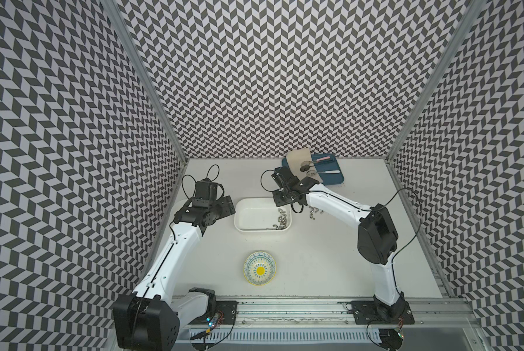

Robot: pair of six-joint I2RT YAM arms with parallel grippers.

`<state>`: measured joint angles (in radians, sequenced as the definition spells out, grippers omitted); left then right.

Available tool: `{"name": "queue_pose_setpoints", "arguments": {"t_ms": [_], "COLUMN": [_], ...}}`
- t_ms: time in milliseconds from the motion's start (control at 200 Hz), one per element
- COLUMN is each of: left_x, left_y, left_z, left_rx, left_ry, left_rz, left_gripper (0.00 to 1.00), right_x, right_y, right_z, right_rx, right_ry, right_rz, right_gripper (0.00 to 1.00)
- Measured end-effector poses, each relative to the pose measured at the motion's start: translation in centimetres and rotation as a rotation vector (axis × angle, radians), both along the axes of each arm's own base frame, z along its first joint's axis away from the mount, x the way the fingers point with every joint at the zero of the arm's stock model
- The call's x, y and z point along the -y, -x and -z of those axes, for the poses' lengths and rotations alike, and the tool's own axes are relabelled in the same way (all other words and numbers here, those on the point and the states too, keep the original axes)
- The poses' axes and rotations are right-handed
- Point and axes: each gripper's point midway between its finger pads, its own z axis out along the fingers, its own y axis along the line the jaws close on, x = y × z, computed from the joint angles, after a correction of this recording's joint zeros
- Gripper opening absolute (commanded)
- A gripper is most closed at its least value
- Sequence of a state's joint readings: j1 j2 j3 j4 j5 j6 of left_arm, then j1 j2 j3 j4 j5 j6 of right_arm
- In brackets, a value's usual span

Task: Take out the wing nut from the storage box
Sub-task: Adjust the storage box at the center of the board, then pick up the wing nut from the storage box.

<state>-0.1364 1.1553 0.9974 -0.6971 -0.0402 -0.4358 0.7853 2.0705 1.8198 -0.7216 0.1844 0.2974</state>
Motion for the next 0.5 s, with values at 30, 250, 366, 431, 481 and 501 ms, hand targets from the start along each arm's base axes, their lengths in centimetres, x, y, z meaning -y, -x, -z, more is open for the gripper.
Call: {"name": "queue_pose_setpoints", "arguments": {"t_ms": [30,250,366,431,481,501], "left_x": [0.0,-0.2,-0.3,-0.4,-0.4,-0.5], "left_y": [0.0,0.0,0.0,0.0,0.0,0.0], "left_z": [0.0,0.0,0.0,0.0,-0.1,-0.1], "left_rx": [0.000,0.000,0.000,0.000,0.002,0.003], "left_ry": [0.000,0.000,0.000,0.000,0.000,0.000], "left_rz": [0.000,-0.006,-0.010,-0.012,-0.012,-0.013], "left_gripper": [0.80,0.80,0.80,0.80,0.80,0.80], "right_x": [-0.5,-1.3,-0.7,-0.3,-0.1,0.0], "right_y": [0.5,1.4,1.0,0.8,0.9,0.9], "right_z": [0.0,2.6,5.2,6.5,7.3,7.6], "right_rx": [0.001,-0.040,-0.075,-0.094,-0.109,-0.113], "right_ry": [0.006,0.068,0.124,0.151,0.167,0.172], "right_rz": [-0.017,-0.033,-0.012,0.002,0.011,0.015], "right_gripper": [0.35,0.35,0.36,0.37,0.38,0.38]}}
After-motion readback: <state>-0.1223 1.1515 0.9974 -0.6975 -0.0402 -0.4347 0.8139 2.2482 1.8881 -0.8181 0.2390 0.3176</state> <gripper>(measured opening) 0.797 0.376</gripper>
